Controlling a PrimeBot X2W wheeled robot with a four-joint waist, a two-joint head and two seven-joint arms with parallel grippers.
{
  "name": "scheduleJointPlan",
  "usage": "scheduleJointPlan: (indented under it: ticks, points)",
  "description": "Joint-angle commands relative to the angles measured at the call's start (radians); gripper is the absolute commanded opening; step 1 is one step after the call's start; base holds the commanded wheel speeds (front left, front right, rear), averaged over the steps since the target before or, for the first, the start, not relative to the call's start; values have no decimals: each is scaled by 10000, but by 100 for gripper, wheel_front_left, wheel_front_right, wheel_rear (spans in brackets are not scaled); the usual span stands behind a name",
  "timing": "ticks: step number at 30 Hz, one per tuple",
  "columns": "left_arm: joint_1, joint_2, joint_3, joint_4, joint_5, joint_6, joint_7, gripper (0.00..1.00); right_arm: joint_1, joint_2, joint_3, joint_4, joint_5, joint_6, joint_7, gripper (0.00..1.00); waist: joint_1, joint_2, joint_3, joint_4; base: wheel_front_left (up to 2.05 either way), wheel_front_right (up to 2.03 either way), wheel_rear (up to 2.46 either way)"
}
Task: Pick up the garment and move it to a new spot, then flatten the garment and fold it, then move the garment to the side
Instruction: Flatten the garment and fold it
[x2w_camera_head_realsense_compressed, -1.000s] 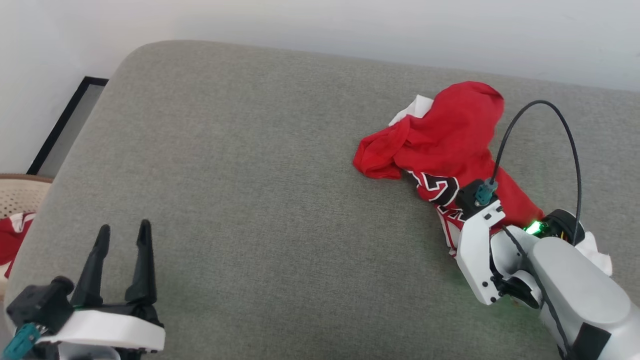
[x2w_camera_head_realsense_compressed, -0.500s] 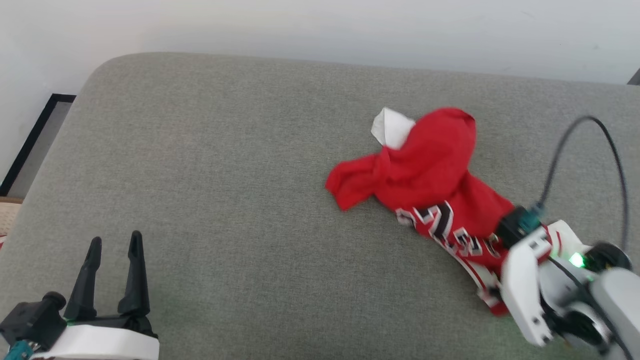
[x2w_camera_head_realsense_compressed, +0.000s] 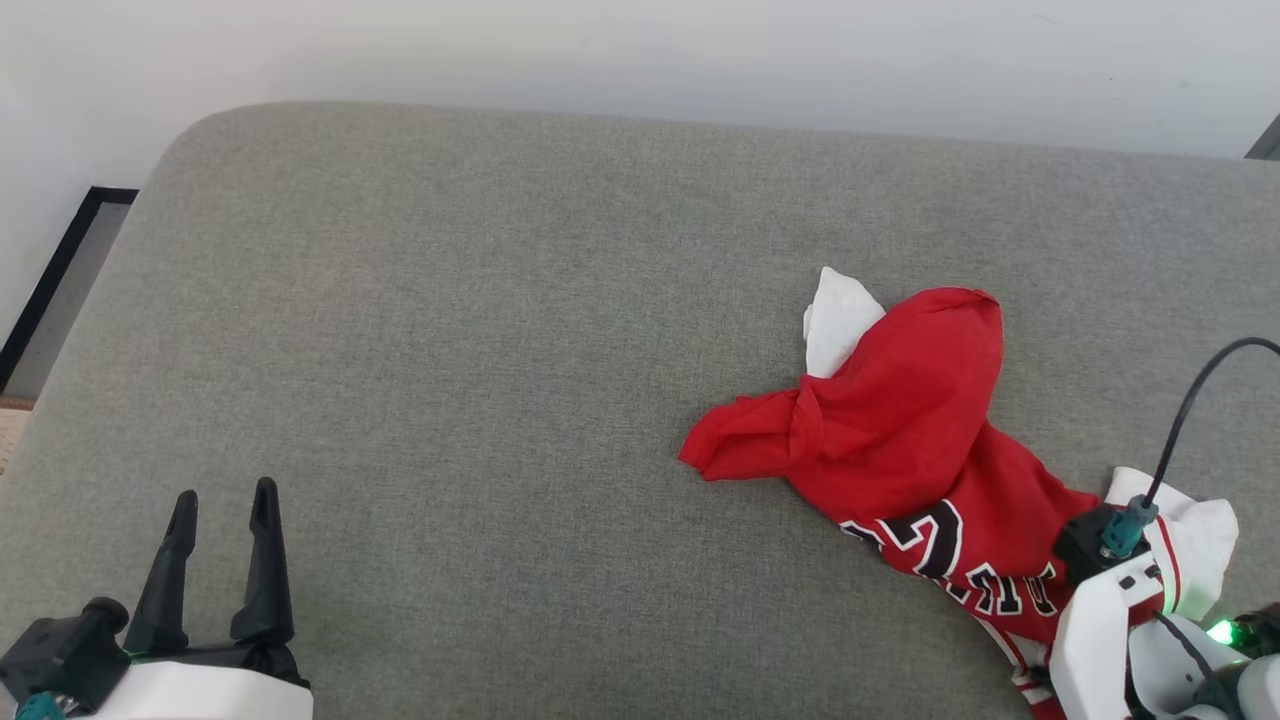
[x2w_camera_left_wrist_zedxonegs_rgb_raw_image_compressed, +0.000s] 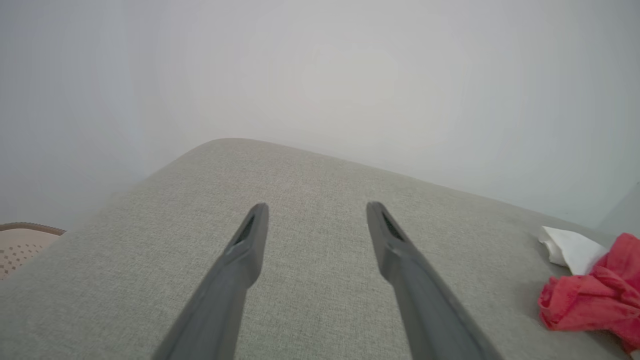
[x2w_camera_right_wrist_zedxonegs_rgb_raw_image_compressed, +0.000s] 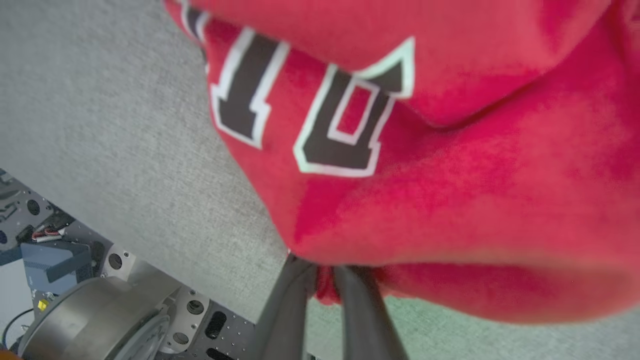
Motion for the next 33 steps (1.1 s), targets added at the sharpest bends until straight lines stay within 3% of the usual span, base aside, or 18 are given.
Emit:
scheduleJointPlan:
  ticks: [1,10,19,25,33]
  points:
    - [-33,-12,79,46,158,-82,-50,100,86,225,-133,-72,-154,-3,-89,100,0,0,-29,-12,0,0,0]
    - [159,-140,259,111,303,-236,-50,100,567,828,-800,-1478,-399,-3,-202,100,0,0,-194,-164,0,0,0]
    - [88,-156,249,88,363,-292,-50,100,23,923,-862,-2813,-824,-3,-857,100,0,0,-120,-178,0,0,0]
    - [-259,-188,31,150,384,-325,-50,100,-1193,727,-197,-2020,-1331,-3,-1349,100,0,0,135,123,0,0,0]
    - [-645,-267,-146,322,204,-325,-50,100,-2631,512,949,50,-1244,-3,-1369,100,0,0,601,737,0,0,0]
